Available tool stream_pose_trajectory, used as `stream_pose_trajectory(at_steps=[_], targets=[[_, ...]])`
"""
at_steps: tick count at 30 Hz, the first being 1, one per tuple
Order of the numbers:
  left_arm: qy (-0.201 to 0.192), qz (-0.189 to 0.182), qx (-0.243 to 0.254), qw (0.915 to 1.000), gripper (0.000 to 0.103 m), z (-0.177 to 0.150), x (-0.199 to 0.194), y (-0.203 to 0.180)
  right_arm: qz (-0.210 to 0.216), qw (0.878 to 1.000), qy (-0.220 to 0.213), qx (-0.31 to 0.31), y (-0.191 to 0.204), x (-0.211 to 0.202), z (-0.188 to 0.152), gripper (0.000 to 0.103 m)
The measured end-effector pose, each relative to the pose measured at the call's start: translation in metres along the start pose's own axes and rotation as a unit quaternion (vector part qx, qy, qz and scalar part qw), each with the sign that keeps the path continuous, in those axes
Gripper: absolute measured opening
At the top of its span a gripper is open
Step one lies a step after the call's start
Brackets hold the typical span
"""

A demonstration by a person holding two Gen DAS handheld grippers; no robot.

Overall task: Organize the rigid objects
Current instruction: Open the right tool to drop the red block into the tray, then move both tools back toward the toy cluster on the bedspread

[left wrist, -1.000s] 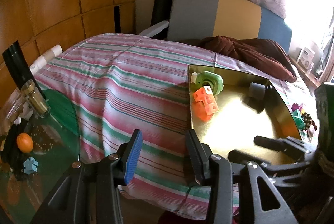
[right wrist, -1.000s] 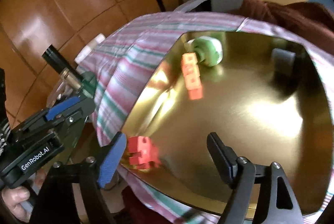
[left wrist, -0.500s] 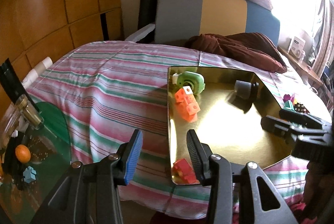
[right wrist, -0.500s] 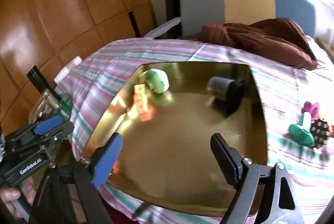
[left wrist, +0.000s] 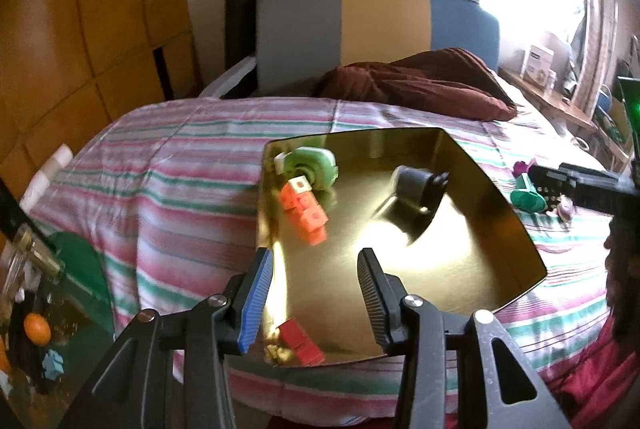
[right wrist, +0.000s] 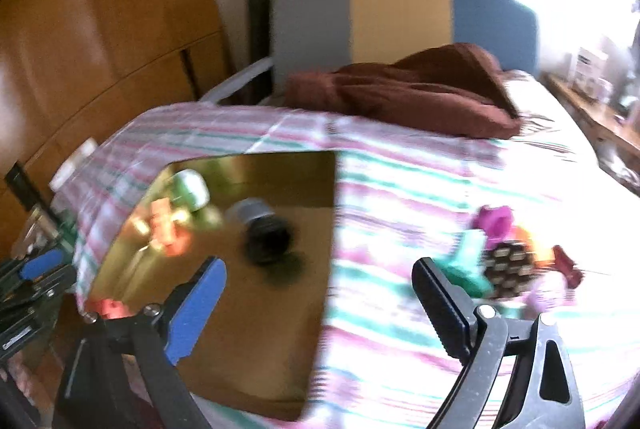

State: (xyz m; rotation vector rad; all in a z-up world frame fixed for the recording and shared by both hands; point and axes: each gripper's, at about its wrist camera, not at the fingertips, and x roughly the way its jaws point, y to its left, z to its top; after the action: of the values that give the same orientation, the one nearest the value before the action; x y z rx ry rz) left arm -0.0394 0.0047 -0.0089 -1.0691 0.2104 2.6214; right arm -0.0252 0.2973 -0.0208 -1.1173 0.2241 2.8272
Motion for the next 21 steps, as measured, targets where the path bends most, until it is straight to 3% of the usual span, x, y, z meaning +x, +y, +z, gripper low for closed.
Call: stream_pose_trajectory(at_steps=[10, 15, 18, 21], targets=[[0.001, -0.028, 0.050, 0.9983, 0.044, 0.015, 0.006, -0.043, -0.124, 0.989, -0.037, 0.078, -0.130, -0.013, 0.003, 0.100], [0.006, -0.043, 0.077, 0.9961, 0.044, 0.023, 0.012, -0.073, -0.189, 0.965, -0.039, 0.179, -0.197, -0.015, -0.017, 0.100], [0.007, -0.054, 0.091, 0.9944, 0.044, 0.027, 0.017, -0.092, -0.179, 0.951, -0.055, 0.248, -0.222, -0.023, -0.020, 0.100], [0.013, -0.069, 0.106, 0.9919, 0.044, 0.028, 0.022, -0.113, -0.166, 0.944, -0.051, 0.280, -0.233, -0.025, -0.023, 0.100]])
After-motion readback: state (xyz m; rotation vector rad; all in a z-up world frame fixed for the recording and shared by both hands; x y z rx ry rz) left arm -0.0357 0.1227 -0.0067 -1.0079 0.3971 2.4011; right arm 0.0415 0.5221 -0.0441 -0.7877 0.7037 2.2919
